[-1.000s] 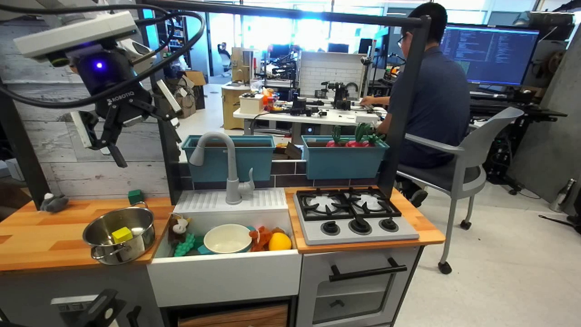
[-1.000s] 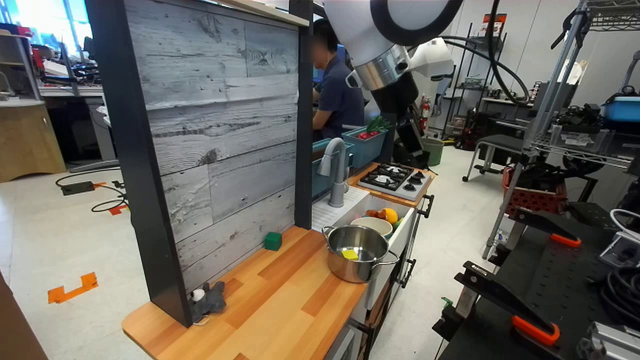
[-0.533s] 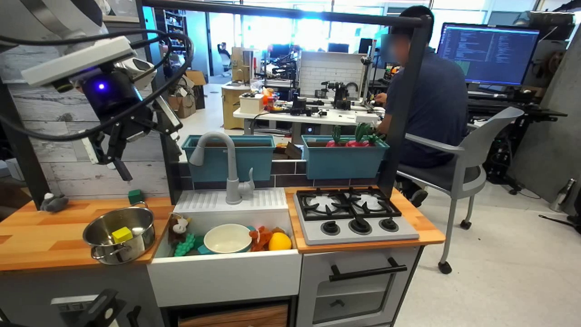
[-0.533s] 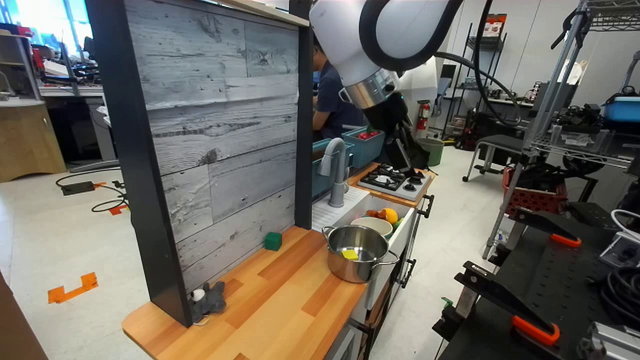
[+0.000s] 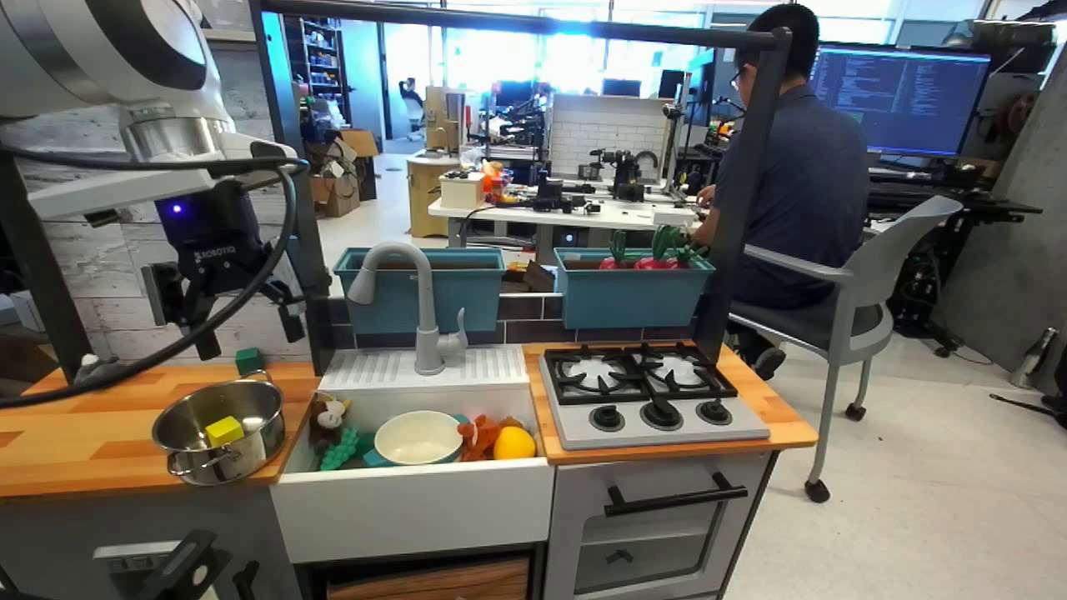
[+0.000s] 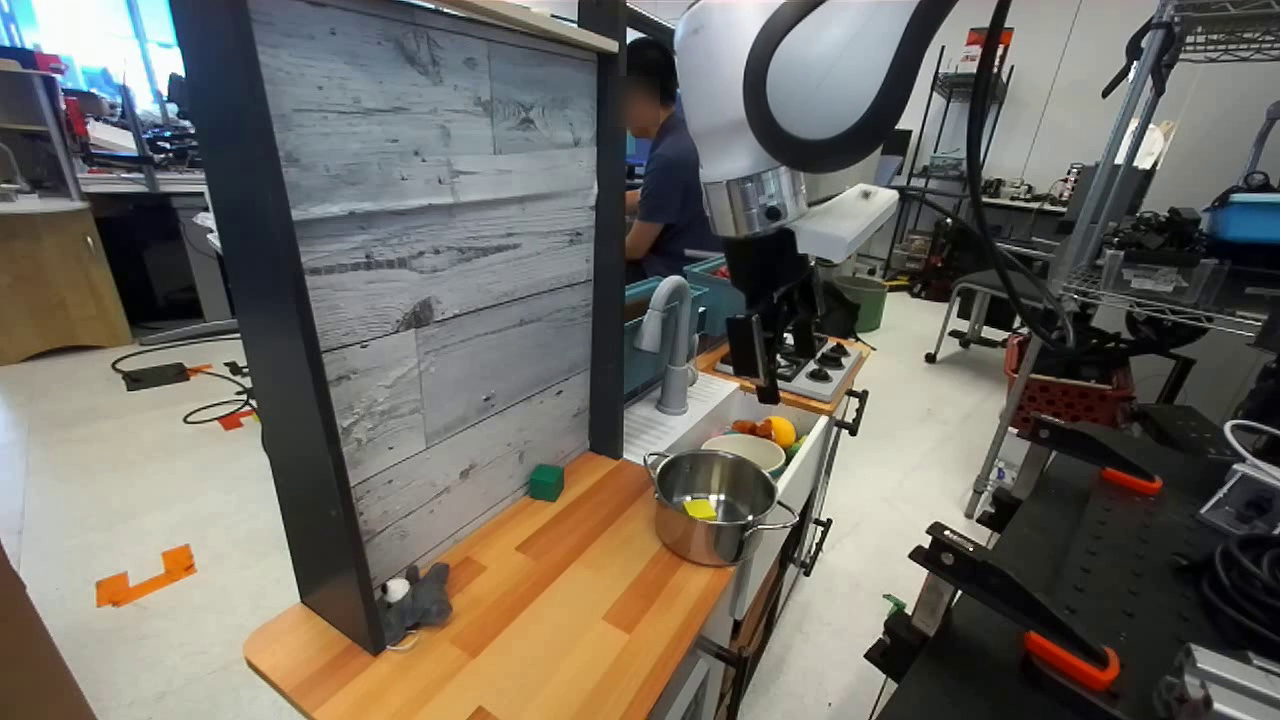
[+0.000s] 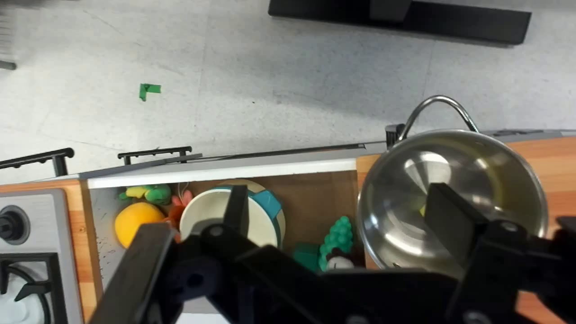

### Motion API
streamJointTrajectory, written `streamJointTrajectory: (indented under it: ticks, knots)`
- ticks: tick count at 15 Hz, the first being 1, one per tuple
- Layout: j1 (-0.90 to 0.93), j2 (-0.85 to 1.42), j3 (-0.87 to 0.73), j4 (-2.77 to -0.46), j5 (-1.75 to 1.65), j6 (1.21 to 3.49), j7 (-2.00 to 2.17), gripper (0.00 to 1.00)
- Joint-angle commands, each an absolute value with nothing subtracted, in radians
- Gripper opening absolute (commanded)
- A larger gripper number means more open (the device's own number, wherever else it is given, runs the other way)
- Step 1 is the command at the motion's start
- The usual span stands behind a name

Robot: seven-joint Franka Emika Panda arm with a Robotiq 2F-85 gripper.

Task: Move the pot

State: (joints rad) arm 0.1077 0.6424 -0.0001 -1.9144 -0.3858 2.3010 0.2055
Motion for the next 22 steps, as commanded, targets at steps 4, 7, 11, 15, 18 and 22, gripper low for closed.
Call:
streamJointTrajectory:
  ticks: [4, 7, 11, 15, 18, 22]
  knots:
    - [0.117, 0.678, -0.027, -1.946, -0.242, 2.44, 0.255, 1.0]
    - [0.149, 0.736, -0.063, -1.902, -0.248, 2.413, 0.31, 1.0]
    - [0.171, 0.808, -0.096, -1.837, -0.241, 2.399, 0.37, 1.0]
    - [0.178, 0.863, -0.101, -1.775, -0.229, 2.387, 0.392, 1.0]
    - [0.18, 0.901, -0.099, -1.724, -0.216, 2.362, 0.396, 1.0]
    - [0.189, 0.954, -0.103, -1.645, -0.202, 2.308, 0.407, 1.0]
